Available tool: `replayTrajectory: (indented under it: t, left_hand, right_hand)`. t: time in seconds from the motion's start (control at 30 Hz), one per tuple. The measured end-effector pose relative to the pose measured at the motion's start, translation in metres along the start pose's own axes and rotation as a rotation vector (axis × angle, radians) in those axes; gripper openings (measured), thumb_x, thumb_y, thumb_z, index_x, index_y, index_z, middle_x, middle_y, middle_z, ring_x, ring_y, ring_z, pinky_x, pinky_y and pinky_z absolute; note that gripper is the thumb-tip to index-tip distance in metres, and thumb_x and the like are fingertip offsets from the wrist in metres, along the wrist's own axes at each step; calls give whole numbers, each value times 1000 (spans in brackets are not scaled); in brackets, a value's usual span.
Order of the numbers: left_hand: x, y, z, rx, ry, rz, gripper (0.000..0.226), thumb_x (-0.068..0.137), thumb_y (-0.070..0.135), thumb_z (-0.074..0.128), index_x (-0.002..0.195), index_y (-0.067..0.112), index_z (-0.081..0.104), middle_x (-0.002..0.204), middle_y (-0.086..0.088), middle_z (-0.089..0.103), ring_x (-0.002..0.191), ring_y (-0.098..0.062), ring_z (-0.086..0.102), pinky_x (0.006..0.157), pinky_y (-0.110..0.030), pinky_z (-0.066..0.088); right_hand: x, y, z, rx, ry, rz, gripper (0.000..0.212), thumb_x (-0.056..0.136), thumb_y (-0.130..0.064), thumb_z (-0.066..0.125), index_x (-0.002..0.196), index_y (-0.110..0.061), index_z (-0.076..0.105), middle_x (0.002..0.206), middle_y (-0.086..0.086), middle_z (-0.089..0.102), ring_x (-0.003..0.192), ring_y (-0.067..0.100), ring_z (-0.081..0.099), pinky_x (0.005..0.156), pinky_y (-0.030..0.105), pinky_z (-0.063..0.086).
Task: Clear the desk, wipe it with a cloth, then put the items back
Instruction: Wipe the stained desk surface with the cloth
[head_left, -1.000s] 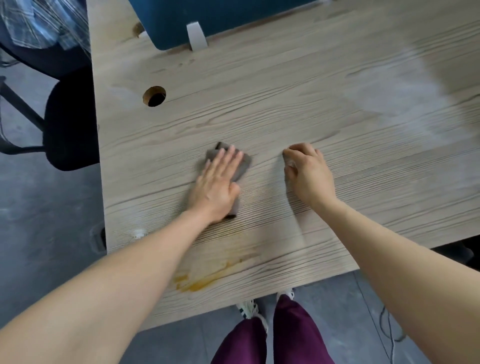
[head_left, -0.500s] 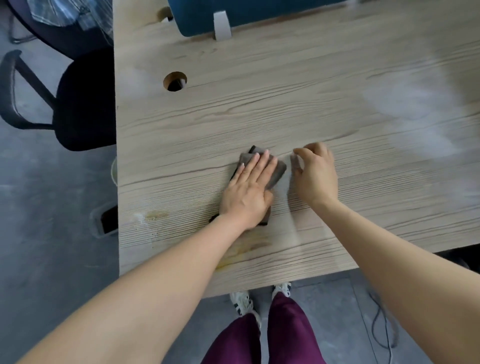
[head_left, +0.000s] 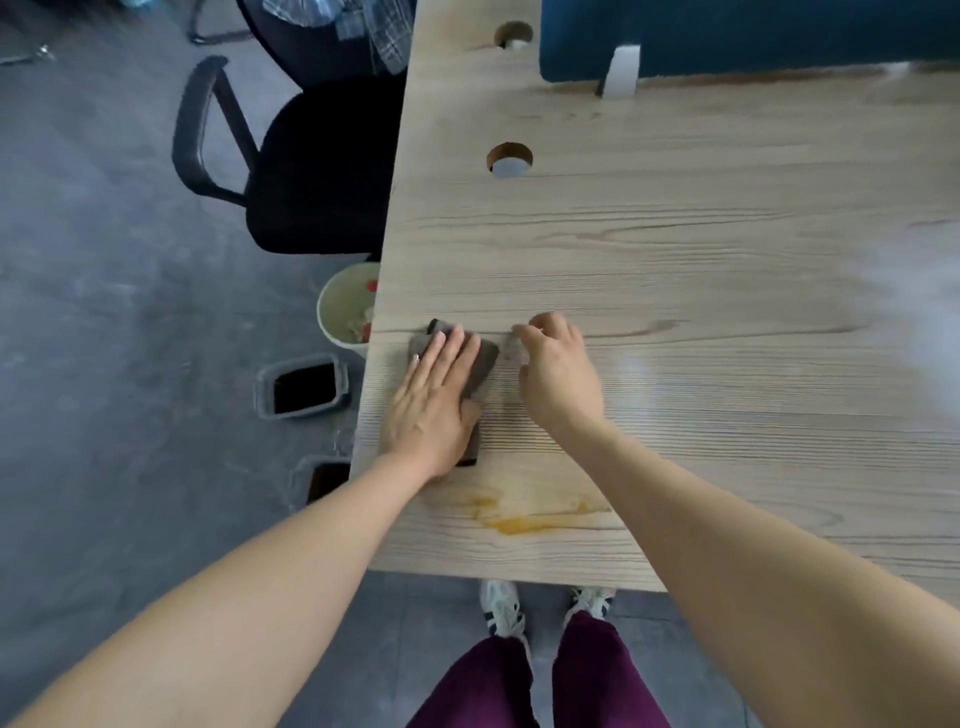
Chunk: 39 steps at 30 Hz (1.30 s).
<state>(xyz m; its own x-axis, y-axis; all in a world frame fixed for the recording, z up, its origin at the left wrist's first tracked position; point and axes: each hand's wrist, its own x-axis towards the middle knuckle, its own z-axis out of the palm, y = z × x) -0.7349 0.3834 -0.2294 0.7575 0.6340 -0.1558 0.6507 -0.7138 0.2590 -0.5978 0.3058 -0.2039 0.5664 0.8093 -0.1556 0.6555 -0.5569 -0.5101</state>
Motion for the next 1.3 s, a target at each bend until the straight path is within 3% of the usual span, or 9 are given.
replayTrajectory:
  t: [0.17,0.43,0.67,0.83,1.07,1.3]
  left_hand:
    - [41,-44,-12,-11,52,-161,63,97,27,33,151,21,2,158,4,-9,145,-11,-12,119,-35,-4]
    - [-15,-35,-5,-57,42,-150,65,97,27,31,151,20,-5,157,3,-16,143,-12,-18,118,-34,-8]
    - [-6,-45,-8,-34,1,-107,66,97,29,33,151,19,-3,157,3,-15,143,-12,-20,116,-32,-10]
    - [26,-51,-13,-53,16,-161,65,98,30,32,151,17,-3,158,-1,-15,144,-16,-17,118,-37,-7]
    - [-39,-44,-2,-55,-26,-89,68,96,26,35,150,19,-6,157,2,-17,142,-13,-21,118,-35,-7]
    - [14,-53,-11,-11,24,-120,65,96,28,32,151,16,-2,158,-1,-11,144,-15,-15,118,-34,-7]
  right_hand:
    - [5,-5,11,-61,-32,-10,47,88,1,44,131,-16,51,136,-1,40,122,26,33,78,31,41]
    - [8,-7,12,-136,-31,-41,49,85,3,47,131,-15,52,135,0,43,115,31,39,86,32,40]
    - [8,-7,16,-185,-11,-21,50,85,5,46,130,-16,52,135,-2,43,114,32,38,70,28,36]
    - [7,-4,15,-189,-11,-28,49,88,1,46,133,-17,50,137,-2,44,116,32,37,70,29,35]
    - [8,-4,15,-205,-33,-32,50,87,2,47,133,-16,50,138,-1,44,117,33,38,73,31,37]
    - [8,1,16,-192,-2,-56,46,90,1,46,132,-17,51,137,-4,44,116,32,37,65,30,36]
